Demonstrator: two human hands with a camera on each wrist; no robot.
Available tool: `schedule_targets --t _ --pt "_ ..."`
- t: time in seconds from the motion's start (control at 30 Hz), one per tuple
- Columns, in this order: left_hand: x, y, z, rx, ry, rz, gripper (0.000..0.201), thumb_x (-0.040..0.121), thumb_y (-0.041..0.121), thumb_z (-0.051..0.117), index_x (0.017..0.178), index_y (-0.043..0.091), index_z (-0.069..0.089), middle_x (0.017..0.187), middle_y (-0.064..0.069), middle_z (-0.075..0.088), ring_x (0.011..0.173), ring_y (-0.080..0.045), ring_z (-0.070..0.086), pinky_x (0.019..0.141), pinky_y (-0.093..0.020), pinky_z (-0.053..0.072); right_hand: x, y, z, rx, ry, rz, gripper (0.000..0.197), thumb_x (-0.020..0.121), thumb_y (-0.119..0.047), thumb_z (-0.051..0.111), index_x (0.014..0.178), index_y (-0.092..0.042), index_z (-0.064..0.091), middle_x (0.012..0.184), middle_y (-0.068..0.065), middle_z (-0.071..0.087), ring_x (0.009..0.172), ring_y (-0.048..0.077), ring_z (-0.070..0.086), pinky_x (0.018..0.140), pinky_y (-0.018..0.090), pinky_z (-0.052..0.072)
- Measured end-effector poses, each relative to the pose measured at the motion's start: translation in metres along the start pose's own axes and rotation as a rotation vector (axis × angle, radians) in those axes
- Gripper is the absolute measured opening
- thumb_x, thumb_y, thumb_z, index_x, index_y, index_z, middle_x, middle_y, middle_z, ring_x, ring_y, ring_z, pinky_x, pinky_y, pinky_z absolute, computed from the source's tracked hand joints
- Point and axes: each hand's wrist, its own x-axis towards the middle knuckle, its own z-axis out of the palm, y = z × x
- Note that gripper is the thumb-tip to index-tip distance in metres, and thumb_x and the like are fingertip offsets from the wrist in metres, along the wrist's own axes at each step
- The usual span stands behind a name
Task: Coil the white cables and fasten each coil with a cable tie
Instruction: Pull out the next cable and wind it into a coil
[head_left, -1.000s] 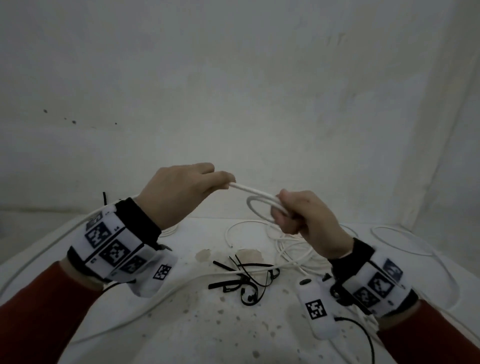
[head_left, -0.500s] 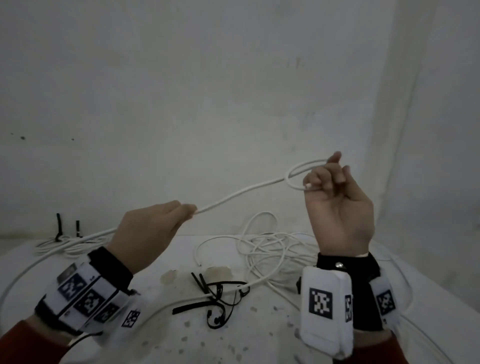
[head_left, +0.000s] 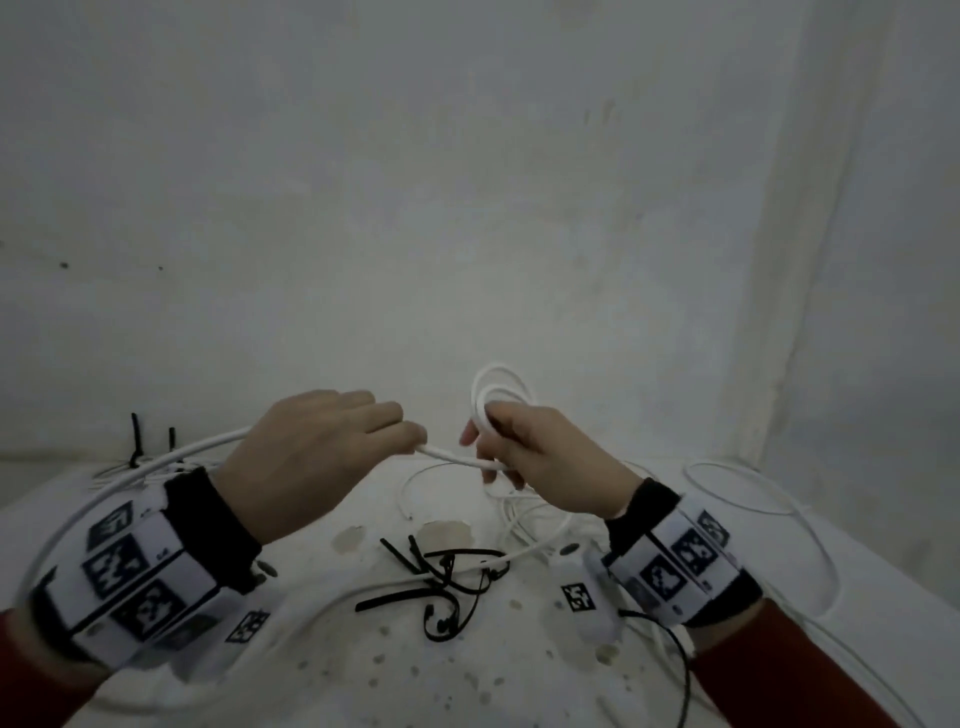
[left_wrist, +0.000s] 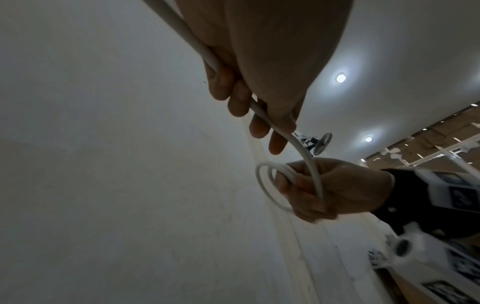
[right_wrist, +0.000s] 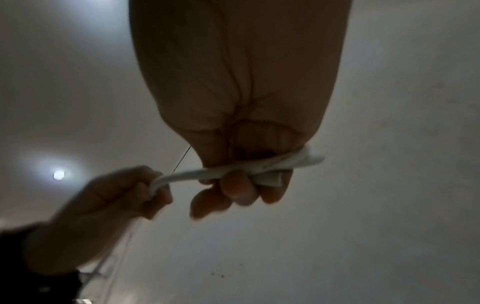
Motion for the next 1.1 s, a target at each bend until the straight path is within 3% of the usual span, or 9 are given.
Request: schedule_targets --t 0.1,0.23,0.37,0.47,0.6,0.7,0.83,0.9,1.1 --pt "-0.001 -0.008 -0.001 -0.063 -0.006 -0.105 0.014 0.09 0.024 0.038 0.098 0.025 0.05 0.074 0.003 0.059 0.06 -0.022 0.055 0.048 -0.024 0.033 -0.007 -0.012 0.005 0.277 -0.155 0.021 0.036 0.104 -0.024 0.037 0.097 -0.001 0.063 0.06 0.0 0.046 0.052 0.009 0.038 0.053 0.021 0.035" --pt "0.002 -0.002 -0.004 -0.423 0.037 -0.222 0.037 0.096 0.052 0.034 0.11 0.027 0.057 0.089 0.011 0.057 0.077 -0.01 0.057 0.063 -0.025 0.045 -0.003 -0.026 0.009 0.517 -0.112 0.031 0.068 0.097 -0.051 0.022 0.065 -0.008 0.064 0.045 -0.006 0.029 0.042 0.01 0.022 0.046 0.021 0.021" --pt "0.01 0.008 -0.004 -0.574 0.14 -0.222 0.049 0.079 0.056 0.062 0.112 0.021 0.064 0.097 0.02 0.06 0.082 0.002 0.05 0.075 -0.012 0.037 0.006 -0.035 0.018 0.924 -0.04 0.035 0.068 0.093 -0.055 0.027 0.045 -0.014 0.052 0.033 -0.007 0.024 0.033 0.009 0.019 0.042 0.021 0.018" --pt "0.015 0.008 -0.003 -0.552 0.227 -0.302 0.02 0.083 0.04 0.06 0.093 0.025 0.068 0.078 0.031 0.054 0.069 0.0 0.045 0.065 -0.013 0.034 0.01 -0.038 0.022 1.022 0.045 -0.002 0.06 0.09 -0.053 0.036 0.044 -0.015 0.048 0.034 -0.007 0.023 0.033 0.01 0.02 0.045 0.027 0.016" --pt "0.016 0.006 -0.006 -0.789 0.104 -0.344 0.01 0.089 0.028 0.056 0.084 0.023 0.063 0.076 0.025 0.057 0.075 -0.001 0.05 0.069 -0.012 0.035 0.013 -0.036 0.023 1.017 0.179 -0.019 0.057 0.082 -0.059 0.057 0.043 -0.019 0.048 0.036 -0.008 0.029 0.046 0.015 0.033 0.058 0.03 0.029" --pt "0.016 0.007 -0.007 -0.99 0.09 -0.35 0.024 0.095 0.037 0.04 0.079 0.024 0.051 0.071 0.013 0.052 0.066 -0.004 0.048 0.065 -0.018 0.038 0.016 -0.033 0.025 1.017 0.172 -0.042 0.053 0.071 -0.065 0.066 0.05 -0.019 0.052 0.044 -0.003 0.038 0.056 0.017 0.046 0.067 0.027 0.041" --pt "0.016 0.009 -0.005 -1.157 0.168 -0.429 0.052 0.088 0.066 0.036 0.073 0.018 0.049 0.068 0.01 0.05 0.062 -0.006 0.05 0.063 -0.019 0.044 0.014 -0.032 0.029 1.073 0.105 -0.061 0.044 0.081 -0.055 0.059 0.063 -0.015 0.061 0.051 -0.003 0.043 0.049 0.015 0.044 0.068 0.034 0.035" --pt "0.016 0.014 -0.004 -1.243 0.184 -0.528 0.05 0.092 0.059 0.033 0.07 0.017 0.048 0.063 0.011 0.045 0.06 -0.011 0.048 0.06 -0.024 0.048 0.012 -0.033 0.03 1.105 0.078 -0.041 0.041 0.089 -0.048 0.055 0.07 -0.013 0.064 0.05 -0.004 0.039 0.045 0.014 0.04 0.071 0.035 0.036" --pt "0.017 0.02 0.002 -0.58 0.298 -0.46 0.051 0.093 0.064 0.015 0.062 0.033 0.043 0.05 0.003 0.043 0.048 -0.013 0.047 0.051 -0.027 0.039 0.011 -0.045 0.03 0.914 0.046 0.007 0.056 0.093 -0.051 0.033 0.072 -0.01 0.064 0.04 -0.006 0.025 0.038 0.016 0.037 0.072 0.037 0.045"
